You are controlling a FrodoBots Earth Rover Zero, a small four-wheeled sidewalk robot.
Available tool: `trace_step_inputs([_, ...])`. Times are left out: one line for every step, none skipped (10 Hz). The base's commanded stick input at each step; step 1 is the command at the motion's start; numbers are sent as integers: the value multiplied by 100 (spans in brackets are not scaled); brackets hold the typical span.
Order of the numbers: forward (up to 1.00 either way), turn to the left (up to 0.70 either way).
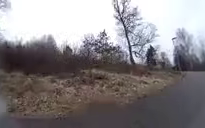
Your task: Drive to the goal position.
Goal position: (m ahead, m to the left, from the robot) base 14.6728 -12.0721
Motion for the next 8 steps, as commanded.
trace_step_inputs([0,-70])
trace_step_inputs([0,-70])
trace_step_inputs([0,-70])
trace_step_inputs([0,-70])
trace_step_inputs([0,-70])
trace_step_inputs([0,-70])
trace_step_inputs([0,-70])
trace_step_inputs([0,-70])
